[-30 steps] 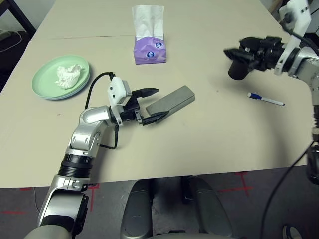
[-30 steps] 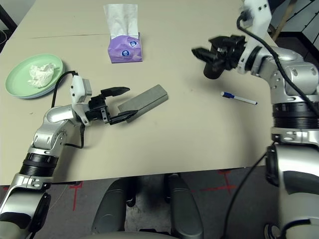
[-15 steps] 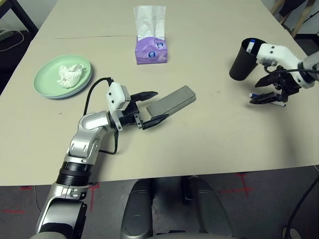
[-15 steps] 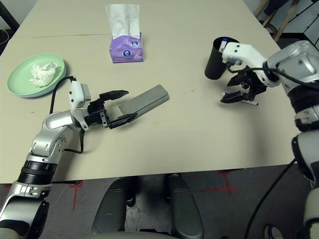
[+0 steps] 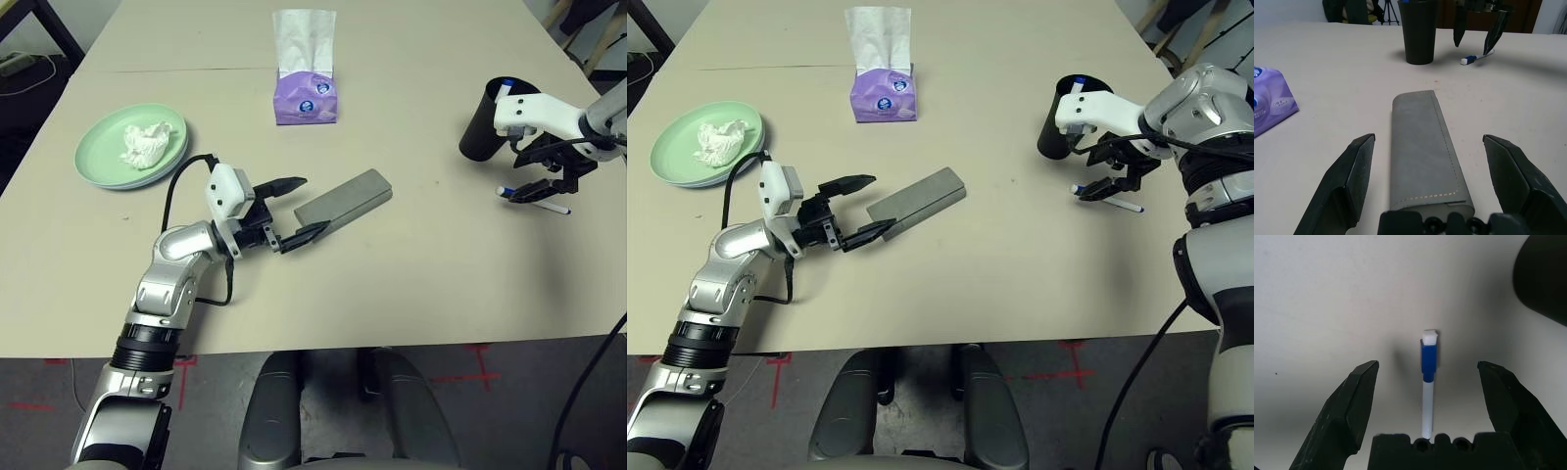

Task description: Organize and tidy the items on the table.

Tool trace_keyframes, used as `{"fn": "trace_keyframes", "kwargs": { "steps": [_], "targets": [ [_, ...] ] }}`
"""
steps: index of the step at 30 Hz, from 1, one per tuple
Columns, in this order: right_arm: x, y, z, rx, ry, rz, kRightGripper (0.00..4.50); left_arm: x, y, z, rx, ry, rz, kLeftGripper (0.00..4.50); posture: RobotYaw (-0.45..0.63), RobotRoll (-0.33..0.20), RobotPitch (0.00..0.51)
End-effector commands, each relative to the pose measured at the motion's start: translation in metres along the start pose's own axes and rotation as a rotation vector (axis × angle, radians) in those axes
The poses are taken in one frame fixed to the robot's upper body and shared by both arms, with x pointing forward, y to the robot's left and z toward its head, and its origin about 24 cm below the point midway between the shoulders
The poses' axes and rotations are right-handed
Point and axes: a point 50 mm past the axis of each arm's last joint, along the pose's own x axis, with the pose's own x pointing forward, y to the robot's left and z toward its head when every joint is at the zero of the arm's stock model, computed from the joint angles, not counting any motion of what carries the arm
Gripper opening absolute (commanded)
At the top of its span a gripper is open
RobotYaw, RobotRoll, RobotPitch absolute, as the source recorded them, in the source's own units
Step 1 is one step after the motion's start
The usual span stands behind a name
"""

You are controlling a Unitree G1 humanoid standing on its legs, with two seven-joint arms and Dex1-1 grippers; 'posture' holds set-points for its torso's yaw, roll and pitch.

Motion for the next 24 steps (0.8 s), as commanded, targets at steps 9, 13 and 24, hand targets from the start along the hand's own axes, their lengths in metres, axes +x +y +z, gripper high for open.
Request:
{"fn": "trace_keyframes", "kwargs": {
  "steps": [9,13,24],
  "targets": [
    [0.016,0.003,-0.006,0.049,-0.003,0.003,4.46,-0.002,-0.002,0.001,0.002,0.029,-0.036,4.50,0.15,0.000,0.267],
    [0.017,0.004,-0.009,0.058,-0.004,0.003,4.46,-0.004,-0.004,0.001,0.001,0.032,-0.036,4.50,0.14,0.000,0.266],
    [0.019,0.005,-0.014,0.069,0.006,0.009,4.46,-0.005,-0.007,0.001,-0.012,0.042,-0.051,4.50,0.13,0.000,0.283]
  ]
}}
